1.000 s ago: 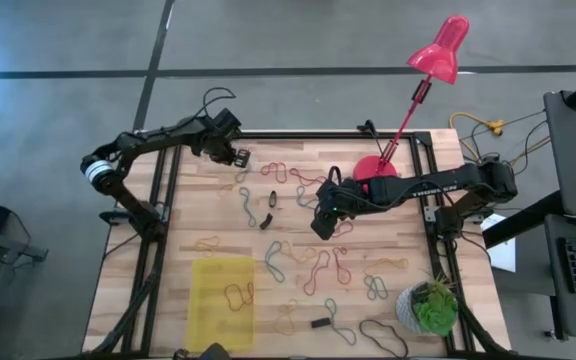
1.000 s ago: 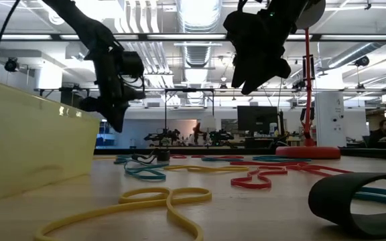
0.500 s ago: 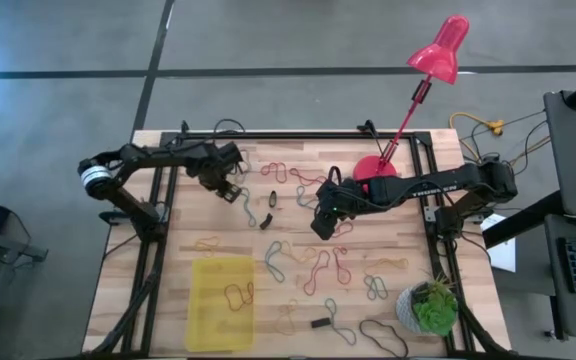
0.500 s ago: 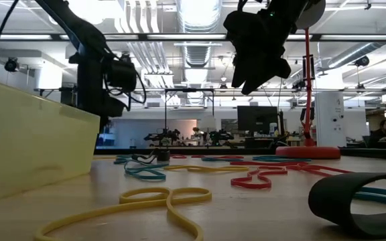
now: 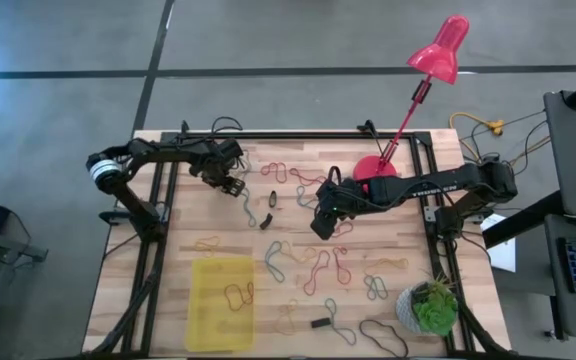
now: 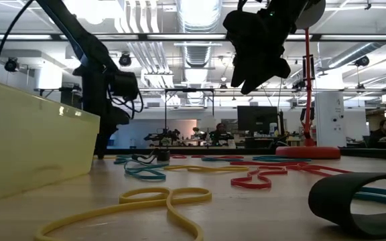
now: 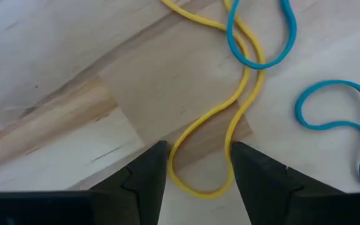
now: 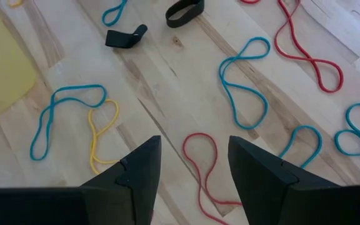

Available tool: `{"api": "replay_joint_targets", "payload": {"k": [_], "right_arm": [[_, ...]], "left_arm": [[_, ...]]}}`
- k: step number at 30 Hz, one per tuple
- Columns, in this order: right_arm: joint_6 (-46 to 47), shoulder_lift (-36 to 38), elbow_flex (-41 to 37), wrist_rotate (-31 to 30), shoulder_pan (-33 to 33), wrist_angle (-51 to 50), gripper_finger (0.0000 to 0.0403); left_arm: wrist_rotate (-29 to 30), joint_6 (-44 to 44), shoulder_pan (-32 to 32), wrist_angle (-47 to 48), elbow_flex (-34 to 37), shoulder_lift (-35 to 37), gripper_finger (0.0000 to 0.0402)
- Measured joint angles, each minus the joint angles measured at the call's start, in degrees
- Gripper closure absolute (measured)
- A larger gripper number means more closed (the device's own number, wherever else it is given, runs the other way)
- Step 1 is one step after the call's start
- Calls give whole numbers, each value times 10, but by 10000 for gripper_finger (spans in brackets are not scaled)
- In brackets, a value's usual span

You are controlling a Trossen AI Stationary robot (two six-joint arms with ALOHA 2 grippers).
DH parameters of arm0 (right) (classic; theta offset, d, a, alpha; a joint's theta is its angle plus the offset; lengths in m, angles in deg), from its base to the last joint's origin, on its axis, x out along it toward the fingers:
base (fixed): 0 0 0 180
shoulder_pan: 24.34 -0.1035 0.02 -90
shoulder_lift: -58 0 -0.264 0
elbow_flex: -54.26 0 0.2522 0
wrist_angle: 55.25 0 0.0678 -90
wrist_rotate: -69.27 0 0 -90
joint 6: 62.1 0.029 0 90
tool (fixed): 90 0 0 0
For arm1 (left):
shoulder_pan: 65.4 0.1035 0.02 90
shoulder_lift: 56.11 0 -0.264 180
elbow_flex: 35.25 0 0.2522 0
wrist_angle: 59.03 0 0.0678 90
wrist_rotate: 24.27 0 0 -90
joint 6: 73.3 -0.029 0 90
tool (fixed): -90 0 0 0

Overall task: Pick and place rubber bands into bin
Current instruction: Put the yellow rubber band into the bin

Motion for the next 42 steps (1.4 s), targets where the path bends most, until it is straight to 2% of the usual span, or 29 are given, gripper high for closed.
{"api": "replay_joint_targets", "payload": {"k": [8,18,25,32,36,42], "right_arm": [[2,0,0,1,0,0,229],[2,0,0,2,0,0,229],[2,1,0,2,0,0,230],[2,1,-1,2,0,0,230],[1,1,-1,-2,0,1,230],[0,1,-1,-3,0,5,230]], "left_arm": [[-30,-25,0,-21,-2,-39,246],[-48,-25,-14,-50,-1,-76,362],[-66,-28,-17,-54,0,-84,399],[-81,-23,-17,-45,-12,-18,401],[-128,-22,-21,-33,-27,41,401],[-126,8,-31,9,-29,132,401]]}}
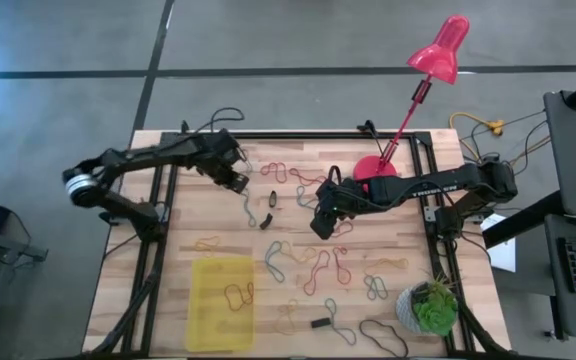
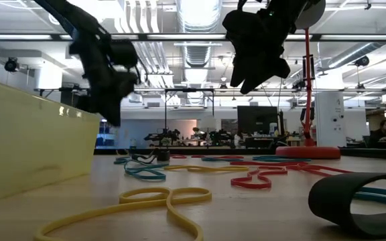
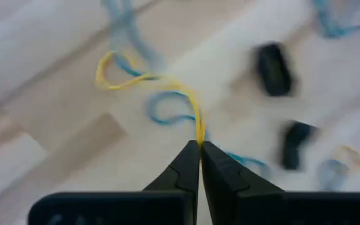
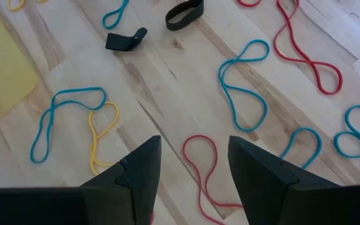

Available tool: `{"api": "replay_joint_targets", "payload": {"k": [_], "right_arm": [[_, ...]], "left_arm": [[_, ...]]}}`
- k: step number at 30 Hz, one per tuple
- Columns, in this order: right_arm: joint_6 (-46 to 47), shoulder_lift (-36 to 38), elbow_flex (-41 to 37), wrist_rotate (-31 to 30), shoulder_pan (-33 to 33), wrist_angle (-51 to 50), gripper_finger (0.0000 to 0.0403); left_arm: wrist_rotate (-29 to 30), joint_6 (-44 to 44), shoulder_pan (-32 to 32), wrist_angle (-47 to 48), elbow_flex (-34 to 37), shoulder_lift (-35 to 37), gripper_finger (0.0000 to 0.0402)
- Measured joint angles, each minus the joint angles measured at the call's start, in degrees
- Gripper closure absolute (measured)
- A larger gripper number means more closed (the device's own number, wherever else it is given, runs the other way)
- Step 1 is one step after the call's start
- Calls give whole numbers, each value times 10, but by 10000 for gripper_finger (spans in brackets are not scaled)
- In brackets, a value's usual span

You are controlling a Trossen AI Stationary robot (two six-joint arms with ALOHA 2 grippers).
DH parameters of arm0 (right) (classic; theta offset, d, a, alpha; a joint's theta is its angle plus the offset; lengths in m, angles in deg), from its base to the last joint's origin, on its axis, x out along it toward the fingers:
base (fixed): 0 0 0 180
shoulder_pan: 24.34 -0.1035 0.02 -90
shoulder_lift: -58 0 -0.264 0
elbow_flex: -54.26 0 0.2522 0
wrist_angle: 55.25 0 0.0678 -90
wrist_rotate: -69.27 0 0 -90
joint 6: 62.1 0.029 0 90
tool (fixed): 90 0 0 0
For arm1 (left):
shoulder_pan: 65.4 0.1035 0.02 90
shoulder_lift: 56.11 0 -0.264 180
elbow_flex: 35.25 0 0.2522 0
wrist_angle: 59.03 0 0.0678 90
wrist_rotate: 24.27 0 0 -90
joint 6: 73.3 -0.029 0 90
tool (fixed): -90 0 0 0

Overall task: Pick and place rubber bands into bin
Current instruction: Put the yellow rubber band into the bin

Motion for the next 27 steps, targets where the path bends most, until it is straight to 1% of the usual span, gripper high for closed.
{"api": "replay_joint_targets", "payload": {"k": [4,9,10,12,14,16,19,22,25,27], "right_arm": [[0,0,0,0,0,3,230],[0,0,0,-1,0,4,230],[-1,0,0,-1,0,4,229],[-3,0,0,-1,0,5,230],[-7,0,0,-1,0,5,229],[-17,0,0,-1,1,6,230],[-26,0,0,-2,4,8,230],[-28,0,0,-2,8,9,230],[-28,0,0,-2,11,10,229],[-28,0,0,-2,12,10,230]], "left_arm": [[12,24,-15,62,-1,71,401],[9,73,-65,148,-20,179,401],[9,81,-80,161,-27,199,401],[-14,94,-119,165,-42,242,401],[-46,131,-162,163,-54,279,401],[-59,172,-210,162,-66,306,401],[-62,226,-299,162,-74,326,401],[-53,290,-398,163,-71,327,401],[-36,336,-493,162,-64,301,401],[-33,346,-552,155,-64,268,401]]}}
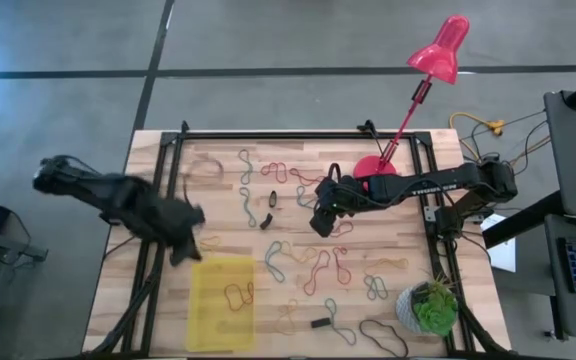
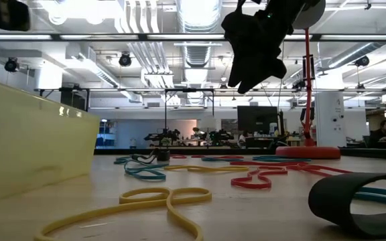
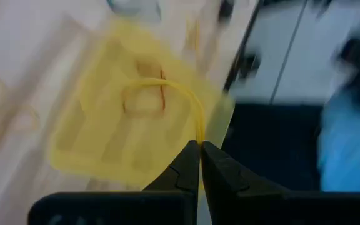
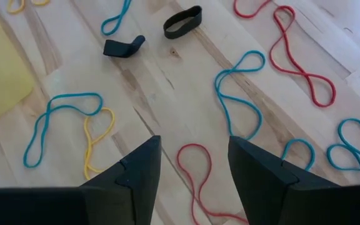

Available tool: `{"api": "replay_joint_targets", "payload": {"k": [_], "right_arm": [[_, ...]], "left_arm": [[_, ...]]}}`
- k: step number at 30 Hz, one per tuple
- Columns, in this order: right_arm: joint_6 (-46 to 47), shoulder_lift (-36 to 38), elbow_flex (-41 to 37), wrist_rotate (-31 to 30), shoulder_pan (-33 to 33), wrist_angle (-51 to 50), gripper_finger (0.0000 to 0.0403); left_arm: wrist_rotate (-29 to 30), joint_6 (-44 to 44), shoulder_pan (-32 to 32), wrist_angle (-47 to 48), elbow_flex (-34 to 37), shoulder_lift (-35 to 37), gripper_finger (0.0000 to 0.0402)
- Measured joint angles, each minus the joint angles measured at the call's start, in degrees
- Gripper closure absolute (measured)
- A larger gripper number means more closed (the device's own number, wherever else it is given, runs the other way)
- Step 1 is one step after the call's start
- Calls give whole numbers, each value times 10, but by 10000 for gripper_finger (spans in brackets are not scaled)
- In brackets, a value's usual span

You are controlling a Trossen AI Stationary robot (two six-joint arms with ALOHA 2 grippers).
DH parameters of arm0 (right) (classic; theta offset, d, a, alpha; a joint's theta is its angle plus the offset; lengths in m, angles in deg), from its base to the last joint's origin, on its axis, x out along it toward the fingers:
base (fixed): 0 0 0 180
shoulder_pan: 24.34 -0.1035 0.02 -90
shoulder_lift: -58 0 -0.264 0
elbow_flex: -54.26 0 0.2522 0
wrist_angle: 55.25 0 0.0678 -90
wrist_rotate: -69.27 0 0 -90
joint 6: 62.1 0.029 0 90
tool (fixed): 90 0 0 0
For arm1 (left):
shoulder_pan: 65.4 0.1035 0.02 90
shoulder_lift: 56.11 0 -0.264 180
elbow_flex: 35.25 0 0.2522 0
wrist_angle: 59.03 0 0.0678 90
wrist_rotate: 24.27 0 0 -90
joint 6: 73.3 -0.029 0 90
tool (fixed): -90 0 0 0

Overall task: Pick and place rubber bands into bin
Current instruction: Put the yellow rubber band into the bin

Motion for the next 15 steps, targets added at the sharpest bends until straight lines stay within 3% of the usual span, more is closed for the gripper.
{"api": "replay_joint_targets", "payload": {"k": [4,9,12,15], "right_arm": [[0,0,0,0,2,2,230],[-2,0,0,-9,5,14,229],[-2,0,0,-25,5,16,230],[-4,0,0,-28,5,15,229]], "left_arm": [[32,-13,-85,-37,0,-81,401],[107,0,-119,-29,1,-184,401],[102,1,-119,-21,1,-229,391],[60,1,-119,-19,0,-260,363]]}}
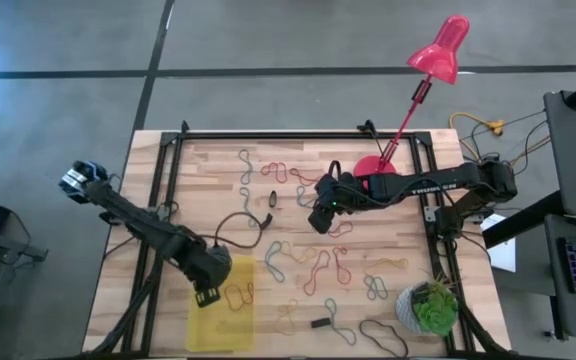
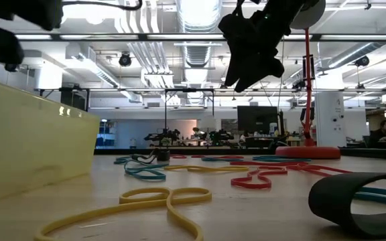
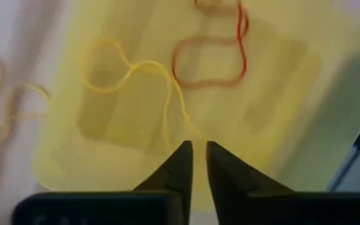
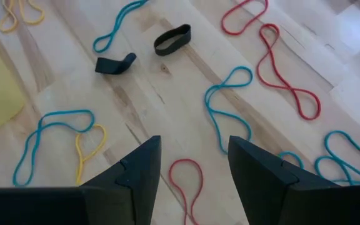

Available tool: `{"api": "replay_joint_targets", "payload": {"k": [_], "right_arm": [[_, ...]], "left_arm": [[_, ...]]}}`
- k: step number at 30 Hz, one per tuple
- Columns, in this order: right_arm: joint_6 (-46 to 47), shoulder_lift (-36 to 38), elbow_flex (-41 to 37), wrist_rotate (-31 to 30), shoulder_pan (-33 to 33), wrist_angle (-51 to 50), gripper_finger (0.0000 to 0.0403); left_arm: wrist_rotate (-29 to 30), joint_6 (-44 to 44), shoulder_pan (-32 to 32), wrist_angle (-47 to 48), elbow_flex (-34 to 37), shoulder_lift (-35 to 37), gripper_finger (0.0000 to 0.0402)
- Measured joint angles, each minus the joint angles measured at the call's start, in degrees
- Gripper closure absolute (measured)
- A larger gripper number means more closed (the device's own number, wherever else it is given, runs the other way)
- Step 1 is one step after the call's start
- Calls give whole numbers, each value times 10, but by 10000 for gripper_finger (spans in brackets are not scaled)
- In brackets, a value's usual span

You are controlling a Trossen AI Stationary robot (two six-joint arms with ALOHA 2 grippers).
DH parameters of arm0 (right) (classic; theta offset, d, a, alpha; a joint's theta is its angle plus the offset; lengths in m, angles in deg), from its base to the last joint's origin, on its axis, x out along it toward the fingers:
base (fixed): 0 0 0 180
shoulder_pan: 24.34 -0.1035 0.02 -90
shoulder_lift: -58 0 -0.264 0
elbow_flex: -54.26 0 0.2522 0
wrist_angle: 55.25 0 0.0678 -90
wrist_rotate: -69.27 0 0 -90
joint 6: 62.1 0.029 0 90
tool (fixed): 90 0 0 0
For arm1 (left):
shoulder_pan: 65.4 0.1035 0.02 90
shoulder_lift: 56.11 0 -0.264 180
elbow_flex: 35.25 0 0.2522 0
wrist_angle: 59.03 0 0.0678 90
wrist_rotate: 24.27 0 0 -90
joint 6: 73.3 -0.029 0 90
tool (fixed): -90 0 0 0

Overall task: Pick and place rubber bands into bin
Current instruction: Put the yellow rubber band into the bin

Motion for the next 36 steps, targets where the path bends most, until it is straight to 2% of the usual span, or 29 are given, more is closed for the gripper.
{"api": "replay_joint_targets", "payload": {"k": [6,9,11,14,17,19,22,26,28,36], "right_arm": [[-30,0,0,18,0,-7,229],[-57,0,0,20,0,-13,229],[-75,0,0,21,0,-22,229],[-98,0,0,40,2,-30,229],[-104,0,0,61,4,-35,229],[-113,0,0,61,5,-35,229],[-130,0,0,61,5,-35,229],[-131,0,0,56,7,-45,229],[-124,0,0,46,12,-56,230],[-99,0,0,44,38,-47,230]], "left_arm": [[-41,-15,2,1,-12,-16,282],[-40,-46,14,26,-26,1,248],[-18,-46,35,69,-37,19,234],[40,-29,90,126,-43,46,229],[52,-39,178,151,-31,60,229],[57,-79,233,162,-12,59,229],[57,-197,285,160,15,44,229],[57,-352,300,151,46,16,229],[60,-401,299,137,65,4,229],[89,-421,299,-6,158,-16,229]]}}
